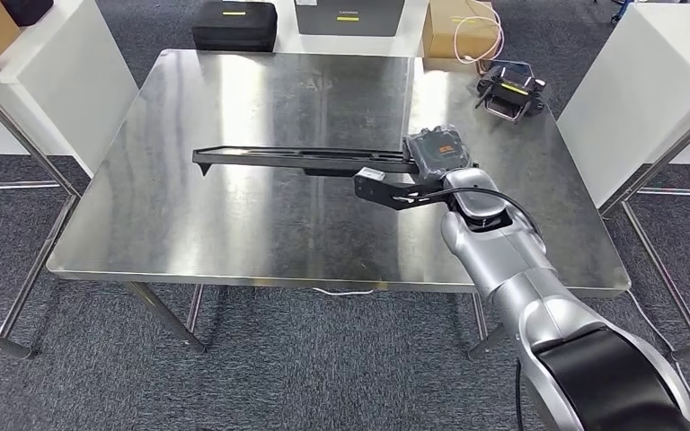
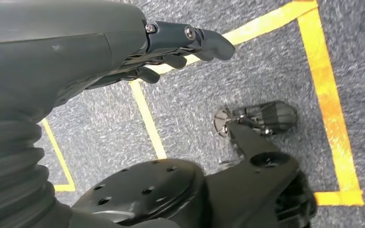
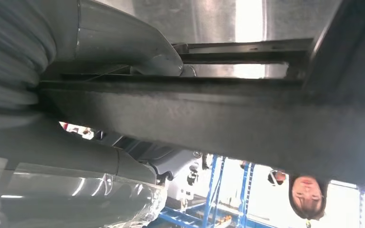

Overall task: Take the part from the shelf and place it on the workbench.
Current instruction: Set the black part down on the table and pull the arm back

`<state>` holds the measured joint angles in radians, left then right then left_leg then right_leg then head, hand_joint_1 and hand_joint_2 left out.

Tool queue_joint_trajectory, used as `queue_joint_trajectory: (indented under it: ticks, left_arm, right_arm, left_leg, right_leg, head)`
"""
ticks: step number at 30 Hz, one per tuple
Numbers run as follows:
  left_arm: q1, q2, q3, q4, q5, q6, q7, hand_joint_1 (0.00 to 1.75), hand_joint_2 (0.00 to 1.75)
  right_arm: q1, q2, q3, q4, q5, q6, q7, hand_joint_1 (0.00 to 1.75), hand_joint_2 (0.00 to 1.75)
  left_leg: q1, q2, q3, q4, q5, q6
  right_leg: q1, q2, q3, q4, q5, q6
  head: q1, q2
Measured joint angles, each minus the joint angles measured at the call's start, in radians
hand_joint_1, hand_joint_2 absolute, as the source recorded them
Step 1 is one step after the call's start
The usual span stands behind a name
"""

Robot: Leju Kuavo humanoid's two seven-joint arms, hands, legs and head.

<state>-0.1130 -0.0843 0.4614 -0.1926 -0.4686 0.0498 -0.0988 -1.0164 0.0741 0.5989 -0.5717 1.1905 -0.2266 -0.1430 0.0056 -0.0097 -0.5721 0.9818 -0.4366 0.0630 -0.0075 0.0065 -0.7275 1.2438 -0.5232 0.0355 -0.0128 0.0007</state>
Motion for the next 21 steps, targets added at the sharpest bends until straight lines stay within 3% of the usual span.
queue_joint_trajectory:
  ticks: [2, 4, 6, 8, 10, 12, 14, 15, 16, 18, 20, 21]
  left_arm:
    - [0.002, 0.0, 0.0, 0.0, 0.0, 0.0, 0.0, 0.0, 1.75]
    - [0.002, 0.0, 0.001, 0.0, 0.0, 0.0, 0.0, 0.0, 1.75]
    - [-0.001, -0.001, 0.002, 0.0, 0.0, -0.001, 0.0, 0.0, 1.75]
    - [-0.002, 0.0, 0.003, 0.0, -0.001, -0.001, 0.0, 0.0, 1.75]
    - [-0.002, 0.001, 0.004, 0.0, -0.006, -0.004, 0.0, 0.0, 1.75]
    - [-0.003, 0.0, 0.004, 0.0, -0.013, -0.008, 0.001, 0.0, 1.75]
    - [-0.004, -0.001, 0.004, 0.0, -0.019, -0.011, 0.003, 0.0, 1.75]
    - [-0.004, -0.001, 0.004, 0.0, -0.022, -0.013, 0.004, 0.0, 1.75]
    - [-0.004, -0.001, 0.004, 0.0, -0.024, -0.015, 0.004, 0.0, 1.75]
    - [-0.005, 0.0, 0.004, 0.0, -0.029, -0.017, 0.004, 0.0, 1.75]
    - [-0.008, 0.0, 0.004, -0.001, -0.033, -0.017, 0.004, 0.0, 1.75]
    - [-0.01, 0.0, 0.004, -0.001, -0.035, -0.016, 0.004, 0.0, 1.75]
  right_arm:
    - [-0.003, -0.001, 0.0, 0.006, 0.001, 0.0, 0.001, 1.61, 1.75]
    - [-0.008, -0.001, 0.0, 0.011, 0.001, 0.0, 0.001, 1.61, 1.75]
    - [-0.014, 0.001, 0.0, 0.016, 0.001, 0.001, 0.002, 1.61, 1.75]
    - [-0.018, 0.001, 0.0, 0.02, 0.001, 0.002, 0.004, 1.61, 1.75]
    - [-0.024, 0.0, 0.0, 0.024, 0.002, 0.003, 0.006, 1.61, 1.75]
    - [-0.027, 0.001, 0.0, 0.029, 0.005, 0.006, 0.011, 1.61, 1.75]
    - [-0.026, -0.001, 0.0, 0.035, 0.008, 0.011, 0.018, 1.61, 1.75]
    - [-0.025, -0.003, -0.001, 0.039, 0.01, 0.012, 0.023, 1.61, 1.75]
    - [-0.025, -0.005, -0.002, 0.042, 0.012, 0.012, 0.027, 1.61, 1.75]
    - [-0.028, -0.011, -0.006, 0.047, 0.014, 0.011, 0.043, 1.61, 1.75]
    - [-0.035, -0.015, -0.017, 0.054, 0.014, 0.01, 0.07, 1.61, 1.75]
    - [-0.039, -0.018, -0.024, 0.057, 0.014, 0.01, 0.083, 1.61, 1.75]
  left_leg:
    - [-0.002, -0.002, 0.019, -0.001, -0.015, -0.005]
    - [-0.005, -0.002, 0.032, -0.001, -0.03, -0.015]
    - [-0.006, 0.001, 0.036, 0.006, -0.036, -0.025]
    - [-0.003, 0.003, 0.03, 0.027, -0.042, -0.034]
    - [0.002, 0.005, -0.013, 0.102, -0.063, -0.045]
    - [0.007, 0.006, -0.092, 0.227, -0.105, -0.056]
    - [0.012, 0.007, -0.154, 0.292, -0.129, -0.064]
    - [0.014, 0.007, -0.159, 0.273, -0.11, -0.065]
    - [0.015, 0.007, -0.148, 0.222, -0.071, -0.065]
    - [0.016, 0.008, -0.101, 0.085, 0.016, -0.059]
    - [0.01, 0.007, -0.073, 0.013, 0.039, -0.045]
    - [0.006, 0.007, -0.068, 0.007, 0.03, -0.036]
  right_leg:
    - [0.001, -0.002, 0.049, -0.15, 0.083, 0.005]
    - [0.006, -0.006, 0.088, -0.257, 0.132, -0.006]
    - [0.009, -0.006, 0.097, -0.272, 0.132, -0.024]
    - [0.001, -0.005, 0.111, -0.274, 0.136, -0.036]
    - [-0.006, -0.004, 0.126, -0.276, 0.131, -0.047]
    - [-0.005, -0.002, 0.133, -0.276, 0.122, -0.055]
    - [-0.005, 0.0, 0.145, -0.276, 0.11, -0.055]
    - [-0.005, 0.001, 0.154, -0.276, 0.102, -0.053]
    - [-0.005, 0.002, 0.165, -0.275, 0.095, -0.05]
    - [-0.003, 0.002, 0.182, -0.276, 0.08, -0.043]
    - [-0.001, 0.003, 0.188, -0.276, 0.071, -0.03]
    - [0.003, 0.004, 0.19, -0.273, 0.069, -0.023]
  head:
    - [0.0, 0.0]
    - [0.0, 0.0]
    - [-0.002, 0.0]
    - [-0.003, 0.0]
    - [-0.005, 0.0]
    - [-0.009, 0.0]
    - [-0.009, 0.0]
    - [-0.009, 0.0]
    - [-0.009, 0.0]
    - [-0.008, 0.0]
    - [-0.008, 0.0]
    - [-0.008, 0.0]
